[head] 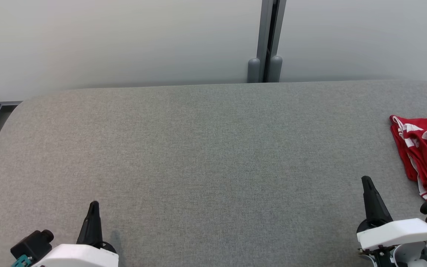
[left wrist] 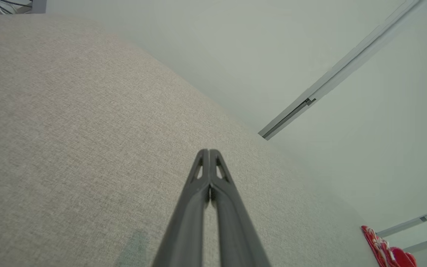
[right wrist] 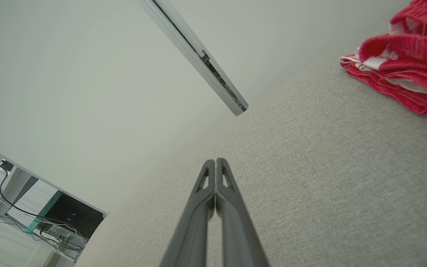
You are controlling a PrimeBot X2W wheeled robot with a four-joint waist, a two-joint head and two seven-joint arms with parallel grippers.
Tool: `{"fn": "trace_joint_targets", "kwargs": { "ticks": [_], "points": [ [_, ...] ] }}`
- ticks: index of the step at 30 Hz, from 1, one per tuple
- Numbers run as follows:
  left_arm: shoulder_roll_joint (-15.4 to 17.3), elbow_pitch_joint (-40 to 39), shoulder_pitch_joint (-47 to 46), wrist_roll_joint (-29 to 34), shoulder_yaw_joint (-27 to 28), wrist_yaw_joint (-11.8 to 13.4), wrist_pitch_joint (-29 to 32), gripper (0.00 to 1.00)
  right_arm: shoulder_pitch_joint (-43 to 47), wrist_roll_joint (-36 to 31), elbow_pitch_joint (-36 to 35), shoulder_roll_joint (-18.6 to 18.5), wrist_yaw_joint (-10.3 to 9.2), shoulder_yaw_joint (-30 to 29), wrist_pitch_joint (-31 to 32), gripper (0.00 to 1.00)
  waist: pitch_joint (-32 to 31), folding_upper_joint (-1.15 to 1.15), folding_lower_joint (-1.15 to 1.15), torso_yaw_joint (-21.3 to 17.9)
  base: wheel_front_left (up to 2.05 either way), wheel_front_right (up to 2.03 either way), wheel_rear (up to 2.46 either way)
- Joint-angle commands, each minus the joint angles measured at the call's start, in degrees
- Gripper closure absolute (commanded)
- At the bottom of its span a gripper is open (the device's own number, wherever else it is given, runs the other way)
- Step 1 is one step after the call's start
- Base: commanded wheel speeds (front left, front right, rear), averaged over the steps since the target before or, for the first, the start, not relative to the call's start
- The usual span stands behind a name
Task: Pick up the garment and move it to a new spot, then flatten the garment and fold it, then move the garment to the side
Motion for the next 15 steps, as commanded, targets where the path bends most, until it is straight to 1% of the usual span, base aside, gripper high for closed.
{"fn": "trace_joint_targets", "kwargs": {
  "ticks": [1, 15],
  "points": [
    [0.4, -0.7, -2.1, -2.0, 0.6, -0.5, 0.4, 1.0, -1.2, 2.0, -1.1, -0.6, 0.0, -0.4, 0.5, 1.0, 0.0, 0.0, 0.0, 0.0, 0.0, 0.0, 0.0],
    [0.2, -0.4, -3.4, -11.9, 2.3, -2.3, 3.1, 1.0, -1.2, 11.9, -1.6, -0.7, 0.0, -1.8, 3.1, 1.0, -0.2, 0.0, 0.0, -0.3, 0.0, 0.0, 0.0]
  ]
}}
